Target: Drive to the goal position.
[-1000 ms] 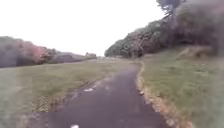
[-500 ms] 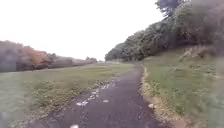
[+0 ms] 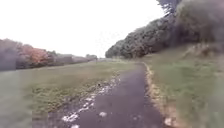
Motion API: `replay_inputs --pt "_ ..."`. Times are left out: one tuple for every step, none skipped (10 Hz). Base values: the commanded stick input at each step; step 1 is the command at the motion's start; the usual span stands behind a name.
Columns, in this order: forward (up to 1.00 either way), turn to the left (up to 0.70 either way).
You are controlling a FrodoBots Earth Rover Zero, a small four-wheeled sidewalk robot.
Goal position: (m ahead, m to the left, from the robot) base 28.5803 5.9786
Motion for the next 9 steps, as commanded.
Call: replay_inputs --pt "1.00 0.00" --pt "1.00 0.00" --pt "1.00 0.00" --pt "1.00 0.00" --pt "1.00 0.00" --pt "1.00 0.00" --pt "1.00 0.00" --pt "1.00 0.00" --pt "1.00 0.00"
